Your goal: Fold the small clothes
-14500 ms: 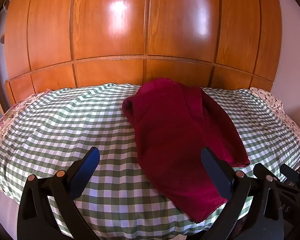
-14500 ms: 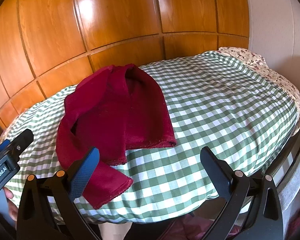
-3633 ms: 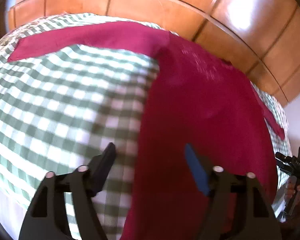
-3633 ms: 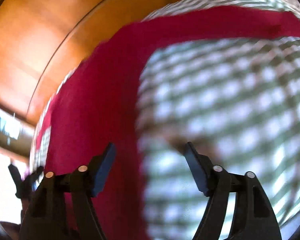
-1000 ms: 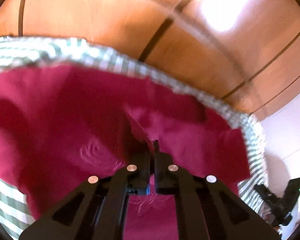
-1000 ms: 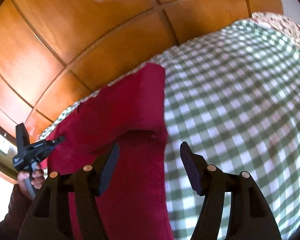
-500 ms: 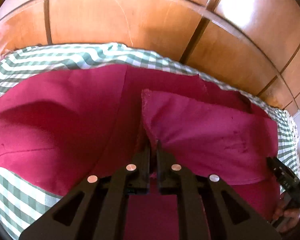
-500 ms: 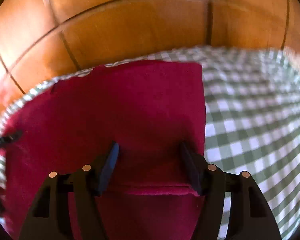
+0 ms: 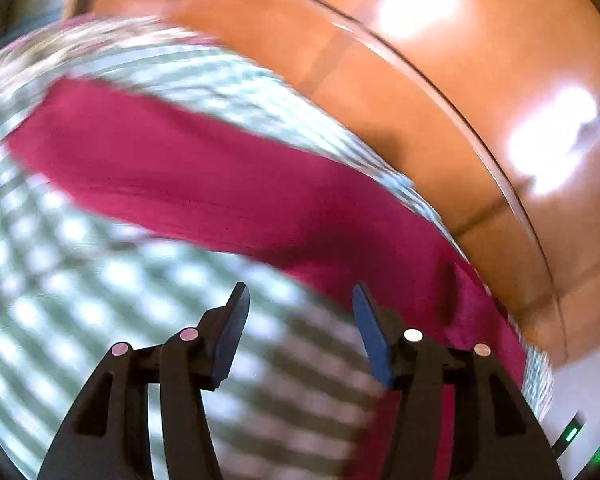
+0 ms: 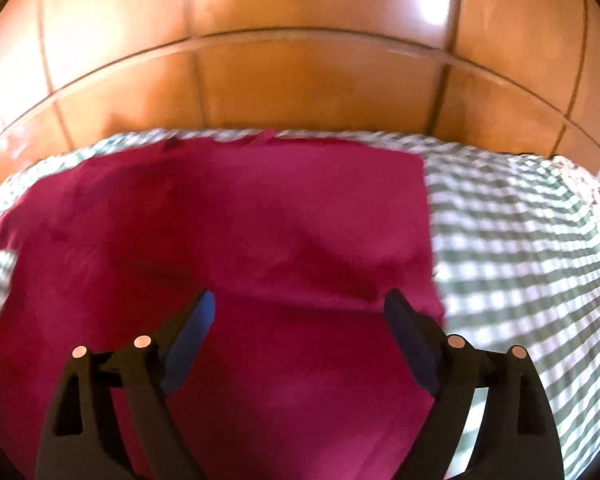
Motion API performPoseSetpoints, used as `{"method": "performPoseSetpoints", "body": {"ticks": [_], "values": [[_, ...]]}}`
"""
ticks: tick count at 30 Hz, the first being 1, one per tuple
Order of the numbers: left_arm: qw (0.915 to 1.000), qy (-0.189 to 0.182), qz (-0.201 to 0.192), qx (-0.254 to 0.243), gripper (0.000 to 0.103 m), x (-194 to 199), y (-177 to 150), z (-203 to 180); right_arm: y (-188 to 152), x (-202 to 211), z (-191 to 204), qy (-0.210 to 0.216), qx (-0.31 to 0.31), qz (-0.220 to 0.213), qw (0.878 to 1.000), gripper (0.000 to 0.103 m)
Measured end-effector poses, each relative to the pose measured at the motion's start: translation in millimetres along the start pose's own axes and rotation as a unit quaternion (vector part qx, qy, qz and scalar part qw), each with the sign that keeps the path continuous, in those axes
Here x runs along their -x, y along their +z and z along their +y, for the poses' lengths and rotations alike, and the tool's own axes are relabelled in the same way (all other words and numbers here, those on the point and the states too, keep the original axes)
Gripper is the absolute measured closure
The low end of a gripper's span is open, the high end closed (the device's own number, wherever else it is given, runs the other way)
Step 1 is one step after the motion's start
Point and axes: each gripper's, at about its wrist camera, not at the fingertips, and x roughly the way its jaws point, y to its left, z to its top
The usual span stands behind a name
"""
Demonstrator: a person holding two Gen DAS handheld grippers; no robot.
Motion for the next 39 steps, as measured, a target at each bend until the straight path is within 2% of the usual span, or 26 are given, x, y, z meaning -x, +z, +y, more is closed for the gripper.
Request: {"method": "performPoseSetpoints", "body": {"ticks": [2,5,8,10,12,13,15,17,19,23,24,26,27,30,33,35,37,39], "values": [[0.9983,0.009,-0.015,0.056,0.059,14.8,12.4,44.4,-10.8,-6.9,11.6,0.0,0.016,0.017,1.0,0.016],[0.992,0.011,-0.037,0.12,0.06,31.4,27.2,88.5,-15.5,-11.4,15.3,-0.021,0.016,0.02,0.999,0.007],[0.9821,0.004,-0.047,0.183,0.06,35.3,43.1,122.8,-16.3,-16.2,5.6,-0.005,-0.012,0.031,0.999,0.004],[0.9719,0.012,-0.05,0.23,0.06,32.6,50.2,143.2,-16.9,-16.0,6.3,-0.006,-0.01,0.029,1.0,0.004],[0.965,0.015,-0.056,0.256,0.062,29.5,54.5,157.0,-17.2,-17.4,7.6,-0.01,-0.007,0.028,1.0,0.004],[0.9625,0.019,-0.059,0.264,0.066,24.9,58.1,161.7,-17.7,-17.8,8.2,-0.011,-0.006,0.028,1.0,0.004],[0.9632,0.033,-0.057,0.261,0.088,18.3,64.1,161.5,-18.5,-17.3,8.8,-0.011,-0.007,0.028,1.0,0.004],[0.9683,0.042,-0.05,0.241,0.095,11.3,74.7,159.4,-19.6,-17.0,9.8,-0.01,-0.007,0.027,1.0,0.004],[0.9722,0.034,-0.056,0.225,0.096,15.1,81.9,148.2,-19.7,-17.2,10.5,-0.01,-0.007,0.027,1.0,0.004],[0.9856,-0.036,-0.088,0.14,0.096,40.4,96.5,85.5,-18.7,-18.0,8.9,-0.011,-0.007,0.027,1.0,0.004],[0.9877,-0.069,-0.092,0.106,0.096,48.0,96.2,58.5,-18.9,-17.9,8.9,-0.01,-0.007,0.027,1.0,0.004],[0.9884,-0.108,-0.09,0.057,0.096,52.9,93.0,18.3,-18.7,-17.7,7.7,-0.01,-0.008,0.026,1.0,0.004],[0.9876,-0.132,-0.082,0.021,0.096,54.9,86.4,-10.5,-18.8,-17.7,7.6,-0.01,-0.008,0.026,1.0,0.004],[0.9842,-0.158,-0.058,-0.054,0.096,48.7,62.2,-72.6,-18.8,-17.6,7.6,-0.009,-0.008,0.026,1.0,0.004],[0.9757,-0.184,-0.005,-0.119,0.096,24.7,18.4,-129.1,-18.5,-17.4,6.8,-0.006,-0.01,0.024,1.0,0.004],[0.97,-0.177,0.03,-0.164,0.094,1.7,-15.2,-158.7,-18.4,-16.9,5.5,-0.003,-0.013,0.023,1.0,0.004],[0.9632,-0.163,0.072,-0.201,0.084,-22.1,-46.8,-176.1,-18.3,-16.3,4.4,0.0,-0.015,0.022,1.0,0.004],[0.9589,-0.142,0.085,-0.231,0.07,-33.6,-71.8,-181.5,-18.4,-16.0,3.7,0.003,-0.018,0.022,1.0,0.004]]}}
